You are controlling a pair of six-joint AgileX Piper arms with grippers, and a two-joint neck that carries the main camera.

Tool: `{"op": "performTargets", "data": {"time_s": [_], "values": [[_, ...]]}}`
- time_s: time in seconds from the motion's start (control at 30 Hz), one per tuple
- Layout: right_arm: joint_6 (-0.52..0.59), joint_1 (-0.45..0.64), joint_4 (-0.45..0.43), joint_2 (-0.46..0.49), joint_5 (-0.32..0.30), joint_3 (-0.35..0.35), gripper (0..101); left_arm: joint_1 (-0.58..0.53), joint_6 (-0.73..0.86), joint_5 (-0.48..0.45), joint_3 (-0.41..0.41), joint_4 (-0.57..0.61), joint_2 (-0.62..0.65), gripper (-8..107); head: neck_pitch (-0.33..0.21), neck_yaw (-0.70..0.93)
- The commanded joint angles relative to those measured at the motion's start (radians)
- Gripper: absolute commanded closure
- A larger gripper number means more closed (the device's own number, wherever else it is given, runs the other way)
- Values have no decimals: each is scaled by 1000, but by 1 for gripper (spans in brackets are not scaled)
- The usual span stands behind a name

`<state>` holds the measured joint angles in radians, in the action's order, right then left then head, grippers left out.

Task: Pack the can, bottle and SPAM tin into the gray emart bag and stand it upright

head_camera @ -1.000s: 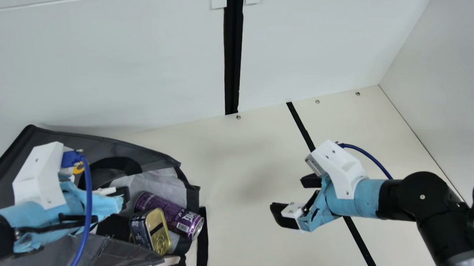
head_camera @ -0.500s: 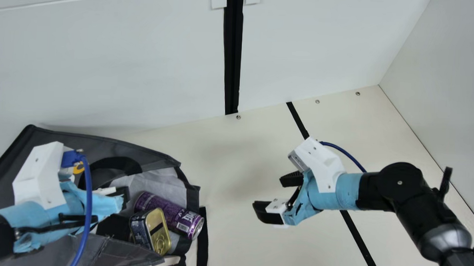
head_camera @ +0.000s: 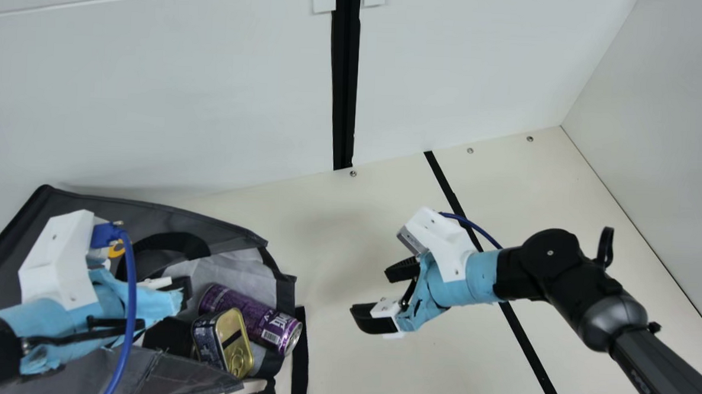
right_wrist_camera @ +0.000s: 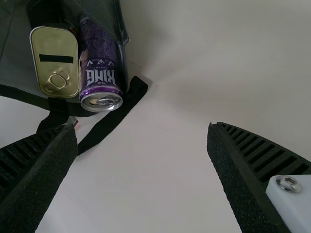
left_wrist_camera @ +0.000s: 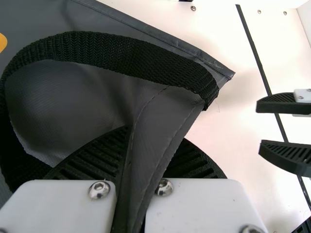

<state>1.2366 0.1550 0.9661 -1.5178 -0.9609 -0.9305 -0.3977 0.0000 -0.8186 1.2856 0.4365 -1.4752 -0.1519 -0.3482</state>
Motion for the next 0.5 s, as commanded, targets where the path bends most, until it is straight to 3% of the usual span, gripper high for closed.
{"op": "performTargets", "data": {"time_s": [0.0, 0.47], "values": [[11, -6, 10, -26, -8, -6, 6, 0, 0, 0, 0, 0, 0, 107, -23, -1], [90, -67, 76, -188, -26, -79, 6, 0, 0, 0, 0, 0, 0, 107, -23, -1]]}}
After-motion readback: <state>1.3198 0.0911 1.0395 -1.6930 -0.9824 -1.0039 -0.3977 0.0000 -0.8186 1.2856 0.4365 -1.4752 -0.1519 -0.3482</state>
